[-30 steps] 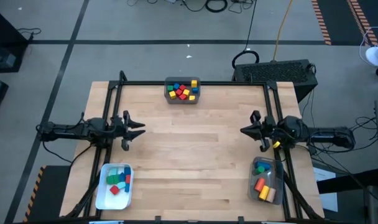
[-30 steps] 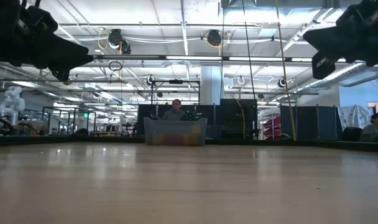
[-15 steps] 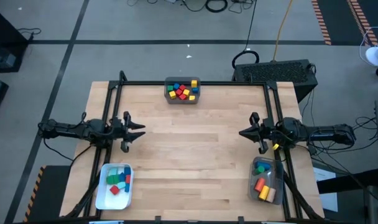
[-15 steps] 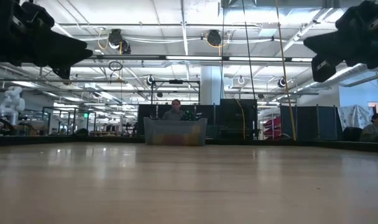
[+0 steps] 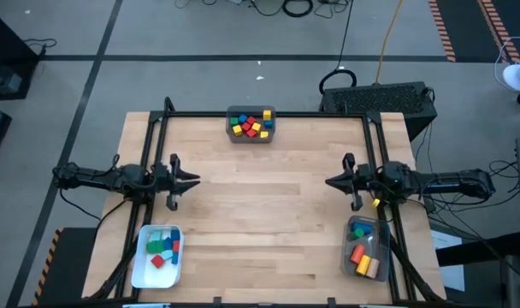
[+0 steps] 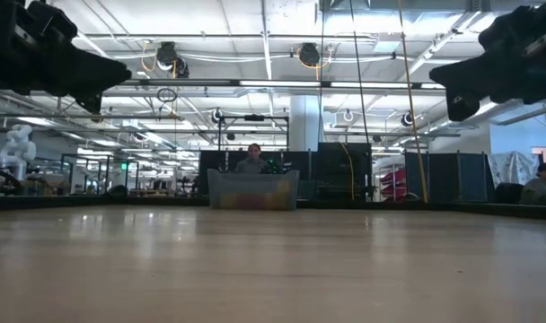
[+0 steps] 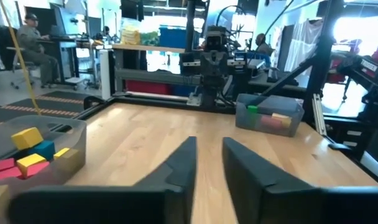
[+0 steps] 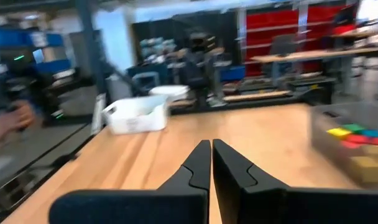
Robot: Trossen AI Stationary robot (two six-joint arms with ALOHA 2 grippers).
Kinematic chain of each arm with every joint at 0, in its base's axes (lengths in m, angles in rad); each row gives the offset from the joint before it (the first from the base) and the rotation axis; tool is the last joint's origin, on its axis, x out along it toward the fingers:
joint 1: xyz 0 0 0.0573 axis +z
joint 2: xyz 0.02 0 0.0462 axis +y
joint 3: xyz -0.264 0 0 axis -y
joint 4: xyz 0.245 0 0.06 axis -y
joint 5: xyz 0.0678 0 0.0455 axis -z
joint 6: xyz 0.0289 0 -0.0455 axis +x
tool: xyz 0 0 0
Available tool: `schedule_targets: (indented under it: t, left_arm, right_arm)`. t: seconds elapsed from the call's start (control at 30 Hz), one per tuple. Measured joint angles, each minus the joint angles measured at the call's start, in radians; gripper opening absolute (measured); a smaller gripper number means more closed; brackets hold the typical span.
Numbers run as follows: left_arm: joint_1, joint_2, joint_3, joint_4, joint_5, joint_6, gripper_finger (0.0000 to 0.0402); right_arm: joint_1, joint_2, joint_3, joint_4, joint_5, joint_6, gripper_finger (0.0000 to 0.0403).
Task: Sort blocks by size
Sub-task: Return to Home Position
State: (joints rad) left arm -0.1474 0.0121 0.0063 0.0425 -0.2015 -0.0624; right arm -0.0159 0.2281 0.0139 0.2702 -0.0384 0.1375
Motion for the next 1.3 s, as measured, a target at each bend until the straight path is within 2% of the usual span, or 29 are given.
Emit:
schedule_targets:
  t: [0.13, 0.2, 0.37, 0.5, 0.9, 1.13, 1.3]
  left_arm:
    - [0.000, 0.020, 0.000, -0.002, 0.010, -0.003, 0.0019]
    - [0.000, 0.037, 0.000, -0.003, 0.013, -0.006, 0.0007]
    - [0.000, 0.079, 0.000, -0.004, 0.019, -0.011, 0.0006]
    - [0.000, 0.095, 0.000, -0.005, 0.023, -0.020, 0.0003]
    - [0.000, 0.095, -0.001, -0.005, 0.024, -0.001, 0.0003]
    - [0.000, 0.096, -0.001, -0.006, 0.024, 0.020, 0.0002]
    - [0.000, 0.108, -0.001, -0.007, 0.024, 0.019, 0.0002]
  right_arm:
    - [-0.004, 0.033, 0.000, -0.025, -0.077, -0.008, 0.0000]
    - [-0.004, 0.052, 0.000, -0.038, -0.075, 0.003, 0.0000]
    - [-0.004, 0.081, 0.000, -0.048, -0.026, 0.065, 0.0000]
    - [-0.005, 0.056, 0.000, -0.054, 0.006, 0.079, 0.0000]
    - [-0.002, -0.228, 0.001, -0.242, -0.018, 0.052, 0.0000]
    - [0.038, -0.216, 0.002, -0.247, -0.010, 0.045, 0.0000]
    - [0.069, -0.217, 0.001, -0.247, 0.040, 0.036, 0.0000]
